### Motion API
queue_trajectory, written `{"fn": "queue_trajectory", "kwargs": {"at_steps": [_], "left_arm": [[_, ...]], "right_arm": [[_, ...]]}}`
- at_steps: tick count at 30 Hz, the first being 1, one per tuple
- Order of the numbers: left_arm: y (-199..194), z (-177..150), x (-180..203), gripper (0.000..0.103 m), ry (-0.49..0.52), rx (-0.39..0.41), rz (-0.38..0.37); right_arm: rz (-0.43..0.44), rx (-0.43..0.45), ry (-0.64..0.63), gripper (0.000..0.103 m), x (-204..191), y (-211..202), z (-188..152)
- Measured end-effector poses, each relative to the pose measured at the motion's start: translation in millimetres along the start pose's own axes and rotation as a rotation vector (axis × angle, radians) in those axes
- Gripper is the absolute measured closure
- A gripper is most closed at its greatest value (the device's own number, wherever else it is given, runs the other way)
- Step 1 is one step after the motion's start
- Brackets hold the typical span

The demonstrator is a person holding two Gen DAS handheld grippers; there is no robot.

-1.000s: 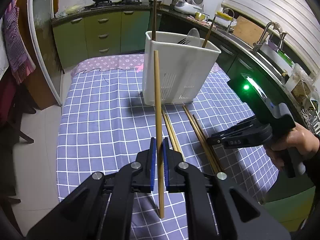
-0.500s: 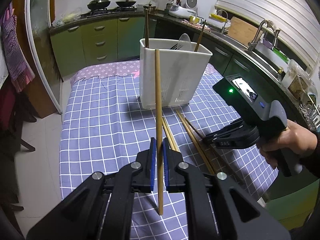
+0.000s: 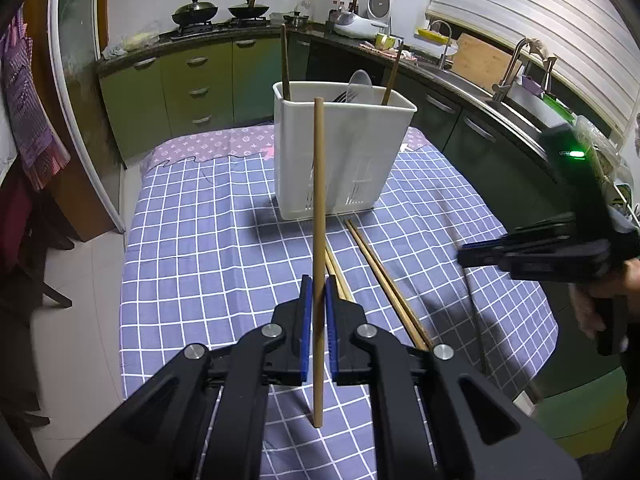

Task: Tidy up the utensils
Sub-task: 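Lift the chopstick upright with the left tool while the right tool lifts its chopstick, then carry both upright chopsticks over the white holder with both tools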

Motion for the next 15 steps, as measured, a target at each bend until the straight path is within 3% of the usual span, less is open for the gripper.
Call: {"fn": "queue_trajectory", "kwargs": {"at_steps": [7, 15], "left_arm": [[-5, -2, -1, 0.096, -0.003, 0.014, 0.000], [-13, -3, 1, 0.096, 0.006, 0.032, -0.008]], "right_arm": [[0.022, 0.140, -0.029, 0.096, -4, -51, -24], [0.036, 0.216, -0.046, 0.096, -12, -79, -36]]}}
Point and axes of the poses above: each gripper's, at about its wrist camera, not at the fingertips, and y roughly the way its jaws point, x to its right, z to its top, the point moved 7 cm from there along y, roughly the way its jaws point, and after that the axes turned 10 degrees about z, right-handed, at the moved point
